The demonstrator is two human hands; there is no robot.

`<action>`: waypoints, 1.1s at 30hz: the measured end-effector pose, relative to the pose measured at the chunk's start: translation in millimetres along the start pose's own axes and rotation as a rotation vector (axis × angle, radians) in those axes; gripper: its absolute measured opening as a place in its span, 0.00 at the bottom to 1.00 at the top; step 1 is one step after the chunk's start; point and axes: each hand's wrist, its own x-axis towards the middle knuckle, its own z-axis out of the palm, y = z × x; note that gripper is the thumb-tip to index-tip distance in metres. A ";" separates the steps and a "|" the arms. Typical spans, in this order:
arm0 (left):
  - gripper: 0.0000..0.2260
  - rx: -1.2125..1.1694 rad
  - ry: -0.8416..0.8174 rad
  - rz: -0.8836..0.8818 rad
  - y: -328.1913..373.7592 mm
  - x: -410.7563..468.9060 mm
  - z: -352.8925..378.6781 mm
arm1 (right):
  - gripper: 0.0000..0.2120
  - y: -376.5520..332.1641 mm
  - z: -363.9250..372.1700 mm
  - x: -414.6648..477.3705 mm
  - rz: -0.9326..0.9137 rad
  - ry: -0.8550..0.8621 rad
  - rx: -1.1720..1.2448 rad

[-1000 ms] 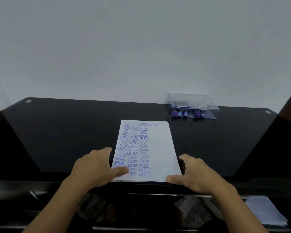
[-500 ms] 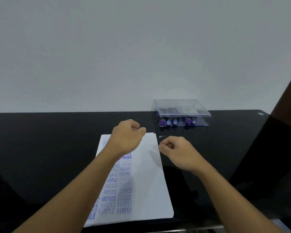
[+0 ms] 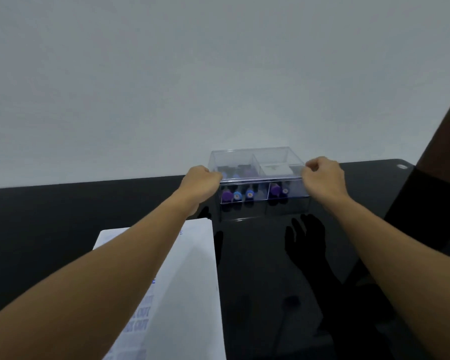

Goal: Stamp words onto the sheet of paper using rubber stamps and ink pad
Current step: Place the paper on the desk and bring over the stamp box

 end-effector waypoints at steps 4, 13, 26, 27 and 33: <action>0.05 -0.121 0.024 -0.084 0.9 24.0 16.8 | 0.23 9.1 8.4 29.4 0.132 -0.056 0.107; 0.12 -0.071 0.054 -0.078 -5.7 44.1 35.0 | 0.06 16.3 21.7 41.8 0.052 -0.105 0.034; 0.15 0.178 0.049 0.021 -0.8 -23.6 35.2 | 0.06 26.6 -16.7 -15.6 0.066 -0.066 0.049; 0.15 0.186 0.045 0.024 -1.9 -31.1 34.3 | 0.06 28.2 -20.7 -22.3 0.073 -0.066 0.053; 0.09 0.218 -0.017 0.003 -8.8 -70.9 26.4 | 0.06 36.0 -42.0 -63.4 0.095 -0.069 0.057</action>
